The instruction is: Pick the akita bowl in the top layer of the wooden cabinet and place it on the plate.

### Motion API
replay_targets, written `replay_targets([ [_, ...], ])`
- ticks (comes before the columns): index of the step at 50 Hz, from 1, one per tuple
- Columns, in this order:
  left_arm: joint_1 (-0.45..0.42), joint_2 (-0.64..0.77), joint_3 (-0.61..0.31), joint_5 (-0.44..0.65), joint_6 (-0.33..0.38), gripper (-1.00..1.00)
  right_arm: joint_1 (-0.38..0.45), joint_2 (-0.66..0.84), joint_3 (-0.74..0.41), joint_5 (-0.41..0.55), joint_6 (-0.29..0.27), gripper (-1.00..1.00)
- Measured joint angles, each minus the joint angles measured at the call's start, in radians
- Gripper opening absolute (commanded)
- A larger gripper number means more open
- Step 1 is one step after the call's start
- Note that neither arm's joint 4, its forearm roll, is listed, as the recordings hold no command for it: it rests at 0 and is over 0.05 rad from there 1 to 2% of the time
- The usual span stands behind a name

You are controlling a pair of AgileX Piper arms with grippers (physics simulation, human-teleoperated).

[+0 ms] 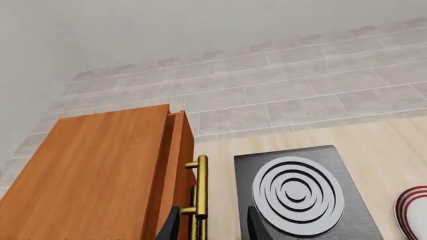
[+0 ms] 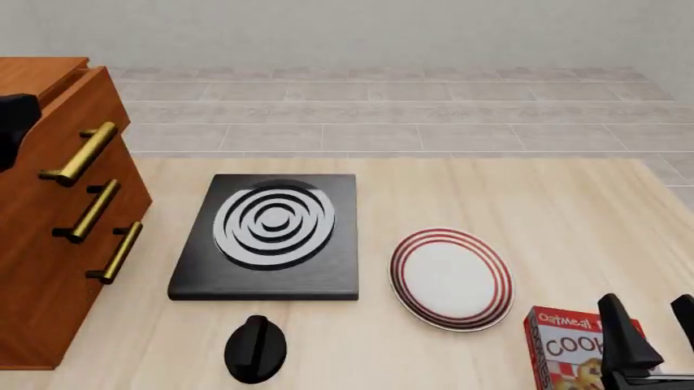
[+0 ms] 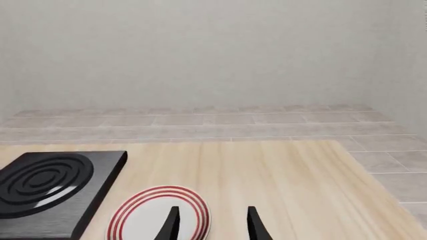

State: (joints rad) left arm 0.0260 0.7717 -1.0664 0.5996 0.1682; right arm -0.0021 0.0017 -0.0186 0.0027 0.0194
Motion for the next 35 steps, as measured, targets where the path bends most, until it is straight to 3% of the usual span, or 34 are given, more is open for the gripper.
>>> replay_targets([
  [23, 0.034, 0.061, -0.062, 0.111, 0.006, 1.0, 0.005, -0.001, -0.001, 0.0, 0.004, 1.0],
  [35, 0.092, 0.091, -0.072, 0.145, 0.038, 1.0, 0.006, 0.0, -0.002, 0.002, 0.005, 1.0],
])
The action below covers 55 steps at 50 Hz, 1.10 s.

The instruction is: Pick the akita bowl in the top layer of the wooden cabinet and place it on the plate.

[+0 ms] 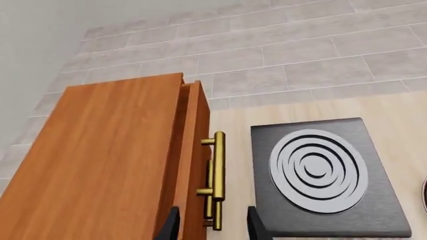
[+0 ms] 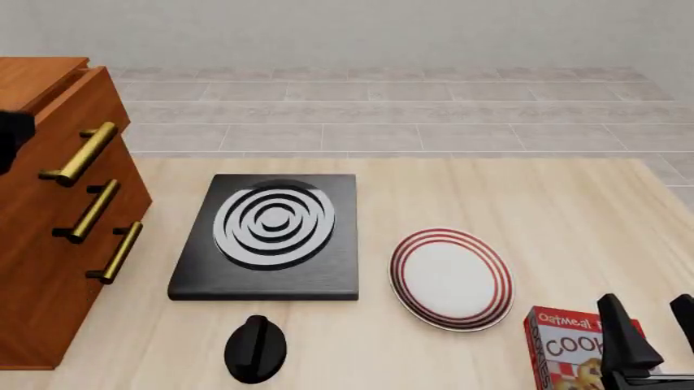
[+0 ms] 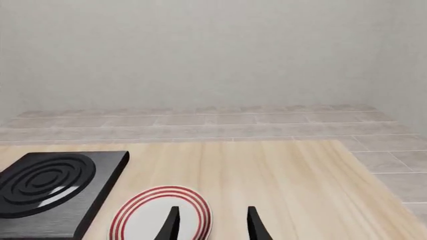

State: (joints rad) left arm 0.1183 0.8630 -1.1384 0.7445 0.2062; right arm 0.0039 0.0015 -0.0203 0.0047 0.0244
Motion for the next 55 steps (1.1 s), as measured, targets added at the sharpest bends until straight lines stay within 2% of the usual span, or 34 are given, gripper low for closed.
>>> replay_targets([
  [24, 0.069, 0.045, 0.02, 0.03, 0.054, 1.0, 0.0, 0.001, 0.001, 0.003, -0.002, 1.0],
  [55, 0.135, 0.062, 0.125, -0.018, 0.102, 1.0, -0.001, 0.001, 0.001, 0.006, -0.001, 1.0],
])
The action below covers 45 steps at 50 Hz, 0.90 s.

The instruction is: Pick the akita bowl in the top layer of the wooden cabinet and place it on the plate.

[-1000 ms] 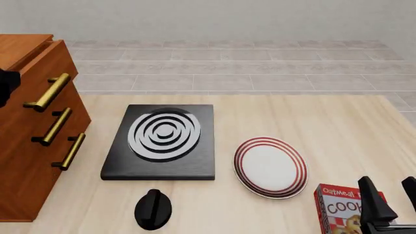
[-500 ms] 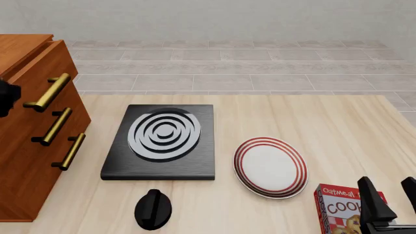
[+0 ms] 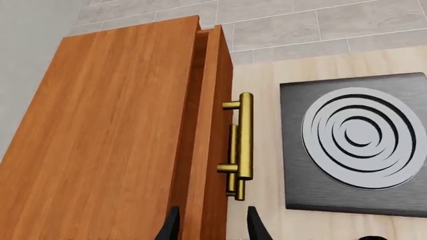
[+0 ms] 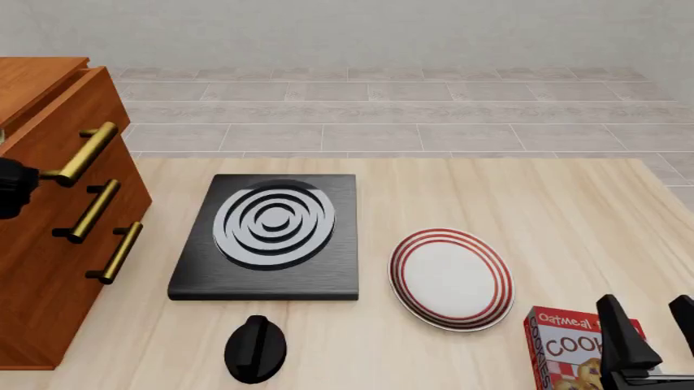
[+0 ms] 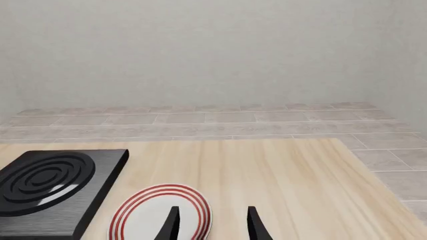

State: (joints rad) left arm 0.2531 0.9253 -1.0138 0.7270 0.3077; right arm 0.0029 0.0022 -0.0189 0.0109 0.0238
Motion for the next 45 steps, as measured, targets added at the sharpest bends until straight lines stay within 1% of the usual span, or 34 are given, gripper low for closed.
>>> replay_targets([
  [13, 0.02, 0.0, 0.038, -0.02, 0.008, 1.0, 0.001, 0.004, 0.001, -0.004, 0.0, 1.0],
  [35, 0.01, -0.015, 0.075, -0.065, -0.016, 1.0, 0.001, 0.008, 0.002, -0.009, 0.001, 1.0],
  [45, -0.005, -0.017, 0.078, -0.071, -0.058, 1.0, 0.001, 0.008, 0.002, -0.008, 0.001, 1.0],
])
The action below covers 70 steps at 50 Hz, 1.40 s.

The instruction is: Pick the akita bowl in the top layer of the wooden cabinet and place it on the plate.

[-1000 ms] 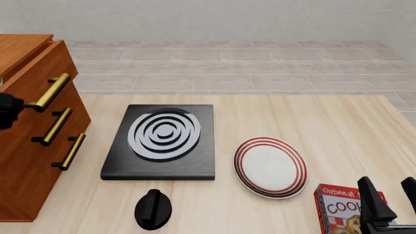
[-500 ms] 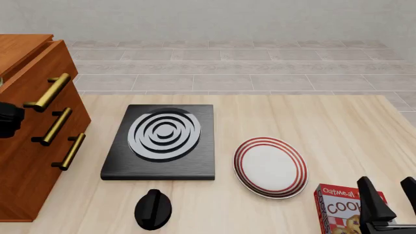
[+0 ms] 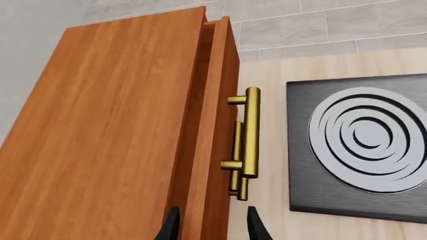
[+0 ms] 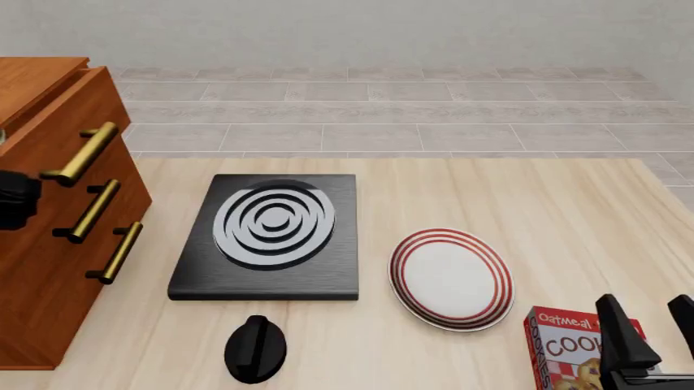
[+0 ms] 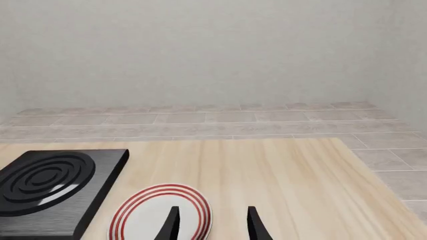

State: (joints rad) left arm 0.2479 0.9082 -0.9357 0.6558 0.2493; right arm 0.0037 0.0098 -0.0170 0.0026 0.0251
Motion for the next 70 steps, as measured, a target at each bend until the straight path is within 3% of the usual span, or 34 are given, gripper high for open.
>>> replay_targets([
  [23, -0.083, 0.009, -0.025, 0.039, -0.111, 1.0, -0.001, -0.003, 0.0, 0.002, 0.002, 1.0],
  [70, -0.222, 0.099, -0.081, 0.074, -0.203, 1.0, -0.01, -0.003, 0.002, 0.002, 0.02, 1.0],
])
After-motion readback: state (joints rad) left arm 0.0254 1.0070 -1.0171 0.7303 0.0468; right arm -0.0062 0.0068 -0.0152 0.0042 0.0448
